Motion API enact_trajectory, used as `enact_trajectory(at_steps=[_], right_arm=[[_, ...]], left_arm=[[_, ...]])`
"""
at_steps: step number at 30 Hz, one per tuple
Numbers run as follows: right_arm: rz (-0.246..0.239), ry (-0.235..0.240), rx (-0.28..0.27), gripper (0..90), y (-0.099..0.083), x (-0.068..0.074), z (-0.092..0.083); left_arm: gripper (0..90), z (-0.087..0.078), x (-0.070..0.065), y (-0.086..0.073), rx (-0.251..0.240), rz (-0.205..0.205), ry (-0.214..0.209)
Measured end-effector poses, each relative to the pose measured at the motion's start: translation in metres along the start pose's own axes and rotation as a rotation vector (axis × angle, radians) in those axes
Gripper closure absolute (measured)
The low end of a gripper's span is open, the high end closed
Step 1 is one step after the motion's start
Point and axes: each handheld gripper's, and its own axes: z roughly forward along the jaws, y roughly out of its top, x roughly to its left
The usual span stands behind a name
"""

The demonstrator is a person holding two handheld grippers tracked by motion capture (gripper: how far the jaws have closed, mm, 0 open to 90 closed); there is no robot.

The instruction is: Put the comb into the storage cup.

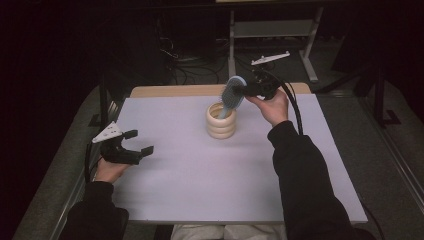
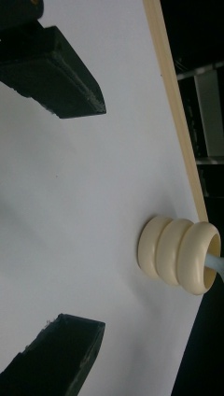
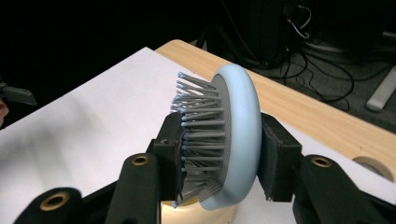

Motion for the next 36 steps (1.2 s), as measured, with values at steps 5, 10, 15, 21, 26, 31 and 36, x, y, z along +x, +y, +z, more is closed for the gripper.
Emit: enact_trajectory(at_steps=[5,10,15,21,26,31,36], right_arm=[[0.046,-0.012,0.004,55.3,-0.002,-0.004,0.004],[0.114,-0.030,0.000,52.1,-0.002,-0.009,0.006],[0.106,-0.042,0.017,45.3,-0.003,-0.010,0.006],[0.124,-0.024,0.019,28.3,-0.004,-0.012,0.010],[0.119,-0.015,0.021,12.3,-0.005,-0.013,0.013],[0.067,-0.038,0.053,0.0,-0.006,-0.008,0.016],[-0.015,-0.043,0.083,0.0,-0.011,-0.004,0.019]], left_arm=[[0.0,0.002,0.000,-0.001,0.012,-0.003,-0.005],[0.0,0.003,0.001,-0.002,0.014,-0.010,-0.013],[0.0,0.004,0.001,-0.002,0.018,-0.023,-0.031],[0.0,0.008,-0.004,-0.001,0.025,-0.007,-0.060],[0.0,0.010,-0.009,0.003,0.018,0.005,-0.075],[0.0,0.011,-0.009,0.002,0.028,0.005,-0.078],[0.0,0.011,-0.009,0.002,0.031,0.006,-0.080]])
